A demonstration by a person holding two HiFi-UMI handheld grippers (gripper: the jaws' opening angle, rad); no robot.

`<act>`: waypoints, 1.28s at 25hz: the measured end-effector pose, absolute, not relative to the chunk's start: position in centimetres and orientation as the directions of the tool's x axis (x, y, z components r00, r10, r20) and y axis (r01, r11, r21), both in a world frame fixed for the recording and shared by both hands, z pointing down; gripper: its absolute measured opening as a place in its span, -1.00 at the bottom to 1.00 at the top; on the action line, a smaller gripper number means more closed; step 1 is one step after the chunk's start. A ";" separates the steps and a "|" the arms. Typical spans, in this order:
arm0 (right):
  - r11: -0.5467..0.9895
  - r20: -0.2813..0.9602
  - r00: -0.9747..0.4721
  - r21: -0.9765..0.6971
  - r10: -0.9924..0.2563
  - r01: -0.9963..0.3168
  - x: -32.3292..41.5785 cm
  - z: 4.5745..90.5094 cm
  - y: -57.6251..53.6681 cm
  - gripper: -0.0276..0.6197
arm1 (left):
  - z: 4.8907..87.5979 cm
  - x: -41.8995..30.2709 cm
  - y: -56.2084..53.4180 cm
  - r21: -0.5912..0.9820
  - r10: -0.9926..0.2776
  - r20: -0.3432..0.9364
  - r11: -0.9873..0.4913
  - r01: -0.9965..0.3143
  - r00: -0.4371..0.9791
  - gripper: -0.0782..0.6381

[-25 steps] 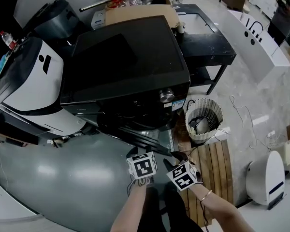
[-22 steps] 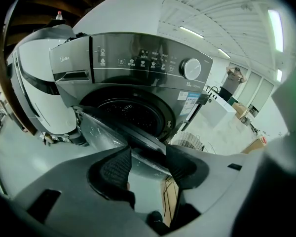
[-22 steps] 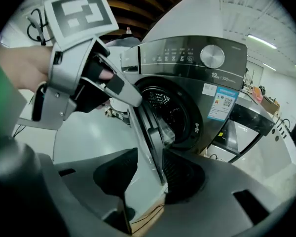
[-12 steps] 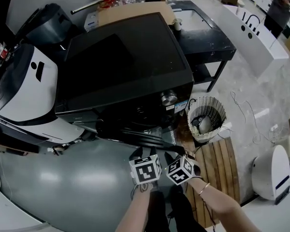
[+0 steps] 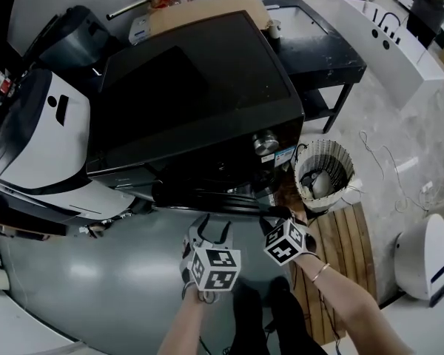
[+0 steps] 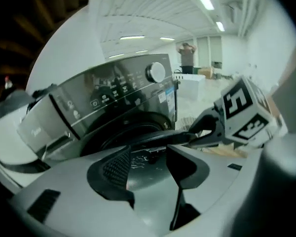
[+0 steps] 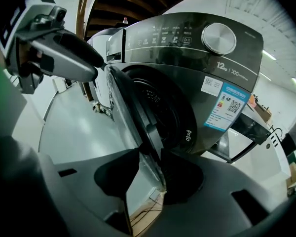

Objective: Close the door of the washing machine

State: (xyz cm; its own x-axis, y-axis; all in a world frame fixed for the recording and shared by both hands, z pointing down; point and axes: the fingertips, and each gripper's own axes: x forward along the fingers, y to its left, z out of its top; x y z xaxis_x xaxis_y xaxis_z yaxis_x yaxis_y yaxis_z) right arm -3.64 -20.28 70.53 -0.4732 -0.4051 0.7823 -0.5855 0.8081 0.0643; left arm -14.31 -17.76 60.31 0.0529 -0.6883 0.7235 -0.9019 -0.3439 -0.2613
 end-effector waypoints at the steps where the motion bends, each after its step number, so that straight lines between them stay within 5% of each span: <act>1: 0.807 0.781 -0.472 0.067 -0.408 -0.587 -3.6 70.6 -20.6 -0.46 | 60.3 -14.6 -18.1 -0.324 -0.691 0.721 -0.389 -0.862 0.041 -0.11; 15: 0.823 0.758 -0.499 0.086 -0.420 -0.561 -3.6 70.9 -23.6 -0.46 | 62.3 -13.6 -22.5 -0.606 -0.691 0.722 -0.648 -0.461 0.022 -0.25; 32: 0.806 0.748 -0.479 0.125 -0.459 -0.578 -3.9 71.1 -27.7 -0.42 | 62.7 -13.9 -25.6 -0.585 -0.695 0.718 -0.624 -0.518 0.027 -0.28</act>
State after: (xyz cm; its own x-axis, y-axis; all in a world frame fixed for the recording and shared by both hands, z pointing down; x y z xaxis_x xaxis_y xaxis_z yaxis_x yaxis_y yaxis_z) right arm -3.89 -27.72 71.13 -0.4789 -0.4592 0.7482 -0.5779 0.8065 0.1251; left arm -13.91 -25.62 62.69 0.0266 -0.6955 0.7181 -0.5178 -0.6240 -0.5852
